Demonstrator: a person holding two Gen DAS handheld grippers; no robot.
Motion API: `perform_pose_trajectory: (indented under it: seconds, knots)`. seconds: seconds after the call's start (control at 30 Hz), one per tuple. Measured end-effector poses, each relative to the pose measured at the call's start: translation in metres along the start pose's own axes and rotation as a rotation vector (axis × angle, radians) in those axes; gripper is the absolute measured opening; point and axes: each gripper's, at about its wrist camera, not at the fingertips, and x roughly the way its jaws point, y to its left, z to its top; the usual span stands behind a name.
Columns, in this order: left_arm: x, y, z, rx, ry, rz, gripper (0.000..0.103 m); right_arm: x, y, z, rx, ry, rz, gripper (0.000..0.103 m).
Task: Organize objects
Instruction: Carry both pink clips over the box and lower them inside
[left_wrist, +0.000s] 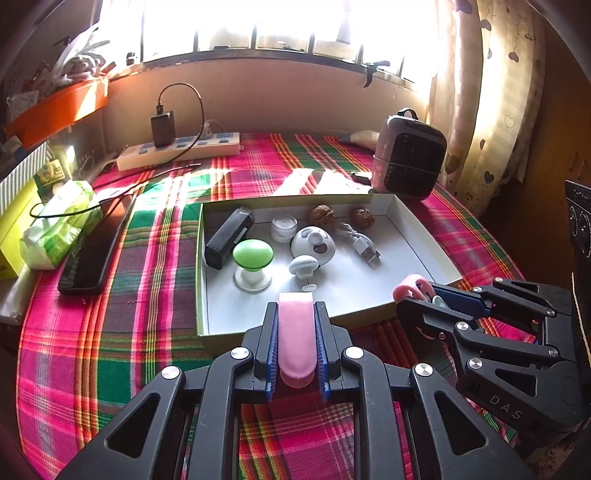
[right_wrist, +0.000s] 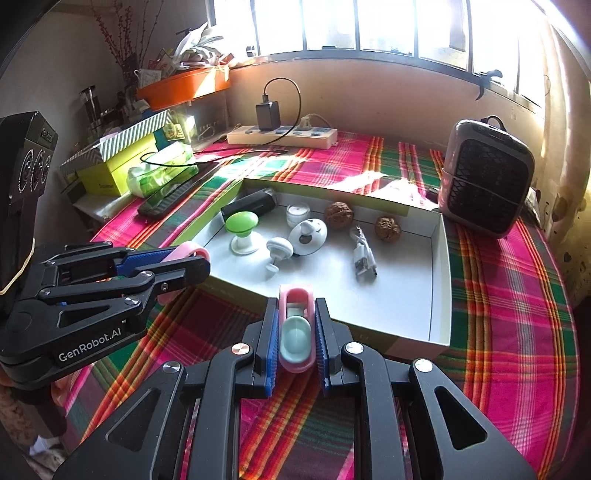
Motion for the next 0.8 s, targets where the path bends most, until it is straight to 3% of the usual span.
perform_pose_trajectory:
  seconds: [0.8]
  knots:
    - [0.04, -0.028, 0.029, 0.04, 0.031, -0.059, 0.016, 0.021, -0.056, 0.029, 0.106, 0.006, -0.09, 0.018]
